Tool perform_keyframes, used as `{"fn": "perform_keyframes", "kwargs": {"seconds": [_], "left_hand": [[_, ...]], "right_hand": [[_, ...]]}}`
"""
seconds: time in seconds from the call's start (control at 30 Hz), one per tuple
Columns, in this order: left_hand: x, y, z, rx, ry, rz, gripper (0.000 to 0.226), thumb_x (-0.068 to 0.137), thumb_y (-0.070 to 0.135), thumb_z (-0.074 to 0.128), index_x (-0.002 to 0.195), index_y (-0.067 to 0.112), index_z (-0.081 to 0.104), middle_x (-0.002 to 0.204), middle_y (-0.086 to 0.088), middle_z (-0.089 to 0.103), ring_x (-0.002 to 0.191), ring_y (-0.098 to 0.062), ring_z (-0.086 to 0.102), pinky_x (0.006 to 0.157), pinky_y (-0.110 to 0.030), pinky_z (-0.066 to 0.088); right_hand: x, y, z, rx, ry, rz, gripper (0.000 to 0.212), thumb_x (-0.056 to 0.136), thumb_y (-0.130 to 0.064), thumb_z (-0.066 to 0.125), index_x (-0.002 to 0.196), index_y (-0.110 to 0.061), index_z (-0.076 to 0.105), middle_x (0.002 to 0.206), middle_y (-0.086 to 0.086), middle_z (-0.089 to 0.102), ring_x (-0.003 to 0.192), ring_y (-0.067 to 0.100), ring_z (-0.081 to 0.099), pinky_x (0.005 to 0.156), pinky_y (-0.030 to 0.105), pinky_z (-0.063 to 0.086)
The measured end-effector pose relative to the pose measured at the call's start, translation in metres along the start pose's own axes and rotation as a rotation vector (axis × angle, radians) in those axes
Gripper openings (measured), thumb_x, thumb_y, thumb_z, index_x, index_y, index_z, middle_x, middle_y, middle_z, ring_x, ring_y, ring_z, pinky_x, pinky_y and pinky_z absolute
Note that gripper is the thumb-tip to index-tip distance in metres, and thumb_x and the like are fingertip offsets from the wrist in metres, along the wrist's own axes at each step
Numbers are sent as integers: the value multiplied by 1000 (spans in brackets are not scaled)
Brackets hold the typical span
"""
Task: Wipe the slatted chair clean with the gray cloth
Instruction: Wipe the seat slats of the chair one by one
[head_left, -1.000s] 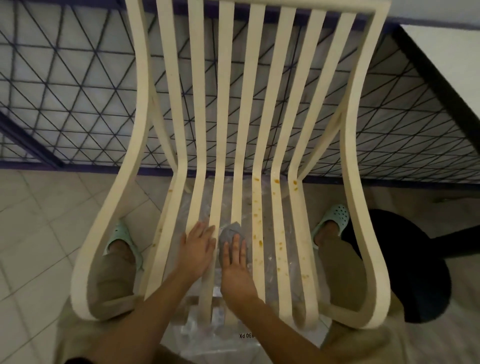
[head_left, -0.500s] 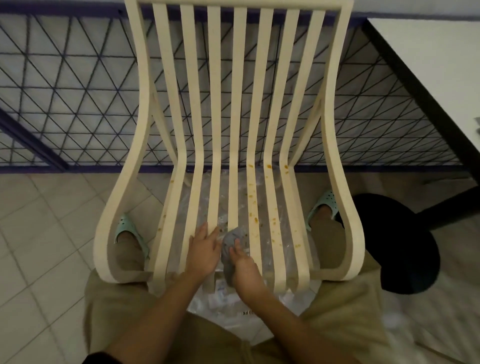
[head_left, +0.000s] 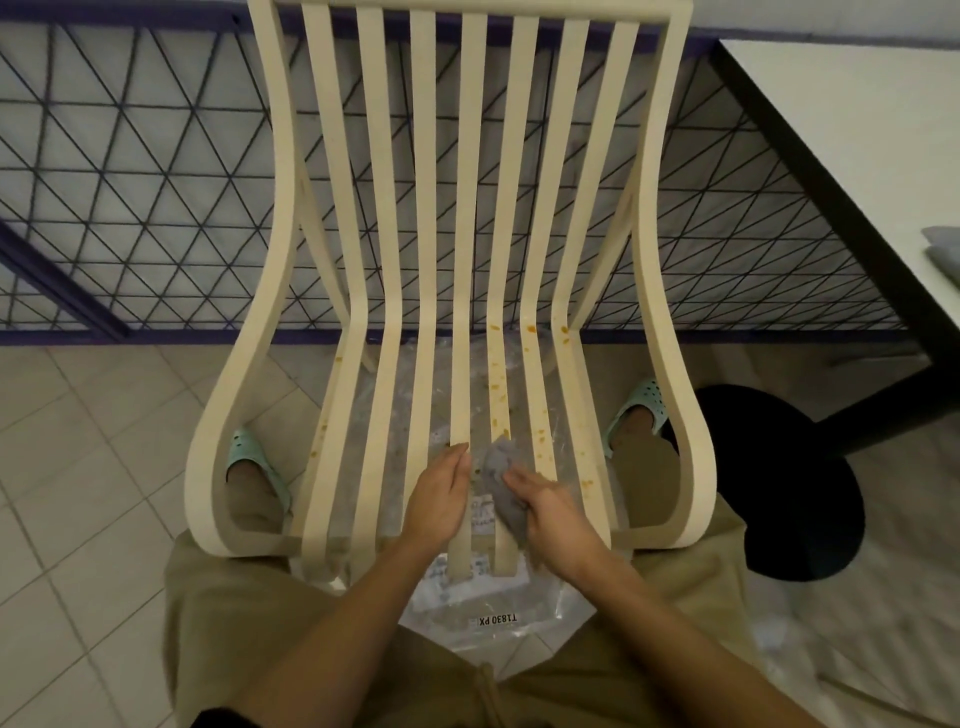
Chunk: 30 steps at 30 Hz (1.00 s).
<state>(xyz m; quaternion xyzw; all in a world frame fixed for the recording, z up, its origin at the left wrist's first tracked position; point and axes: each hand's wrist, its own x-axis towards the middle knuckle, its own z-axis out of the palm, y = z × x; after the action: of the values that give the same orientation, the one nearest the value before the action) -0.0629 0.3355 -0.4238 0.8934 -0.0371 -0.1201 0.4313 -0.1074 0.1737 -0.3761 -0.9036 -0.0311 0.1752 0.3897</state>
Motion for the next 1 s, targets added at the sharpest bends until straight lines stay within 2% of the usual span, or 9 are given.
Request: {"fn": "perform_keyframes", "kwargs": {"seconds": [0.13,0.23,0.4,0.5,0.63,0.7,0.83,0.9,1.0], "left_hand": [[0,-15,13,140,-66,14,46,102,15,38,148,17,35,156,1,29,144,-15,26,114,-22,21],[-9,-25,21,189,-96,66,51,100,10,40,149,19,32,160,7,16,147,-12,14,114,-22,22],[-13,-28,30,235,-109,87,52,103,19,37,152,20,23,162,9,-1,147,-7,-7,121,-33,15],[-16,-24,35,246,-65,61,55,103,19,36,154,21,16,162,8,-5,148,-9,-7,121,-30,10],[-10,-20,42,241,-36,-61,65,103,28,33,153,24,-7,158,8,-23,147,-13,-17,120,-33,3],[-5,-17,44,216,-35,-99,65,103,30,32,153,24,-9,158,8,-24,148,-13,-13,120,-35,8],[8,-17,42,178,-29,-102,63,103,30,31,153,27,-7,159,7,-21,149,-15,-5,118,-32,15],[17,-18,42,146,-18,-109,60,104,30,29,152,30,-8,160,8,-19,148,-14,-5,118,-32,15],[23,-17,44,99,41,-84,56,106,30,25,152,33,-6,161,9,-15,143,-1,-4,114,-25,18]], "right_hand": [[-15,17,44,-315,-186,63,74,98,-7,46,157,-12,1,161,12,-19,150,29,-7,121,34,21],[-18,12,60,-347,-153,93,73,103,-18,40,154,-12,-12,145,8,-39,142,26,-27,122,41,17],[-17,6,65,-435,-145,118,72,104,-17,34,149,-10,-23,143,14,-41,137,33,-33,117,40,-10],[-16,10,72,-408,-129,151,79,101,-13,37,143,-12,-30,142,14,-45,135,35,-35,115,41,-12],[-7,17,82,-417,11,131,103,95,-14,50,137,-19,-44,155,21,-24,143,39,-20,113,42,-4],[-1,16,81,-426,-47,149,101,99,-14,42,122,-25,-56,151,18,-36,141,36,-31,109,37,-12],[13,14,73,-411,-59,167,84,99,-12,38,145,-12,-32,151,18,-38,142,36,-30,116,34,-2],[23,18,72,-396,-57,167,80,99,-11,40,150,-7,-21,150,18,-37,142,37,-30,120,40,-7],[43,21,70,-406,-69,179,83,99,-15,46,152,-5,-17,149,19,-37,138,36,-35,123,44,0]]}}
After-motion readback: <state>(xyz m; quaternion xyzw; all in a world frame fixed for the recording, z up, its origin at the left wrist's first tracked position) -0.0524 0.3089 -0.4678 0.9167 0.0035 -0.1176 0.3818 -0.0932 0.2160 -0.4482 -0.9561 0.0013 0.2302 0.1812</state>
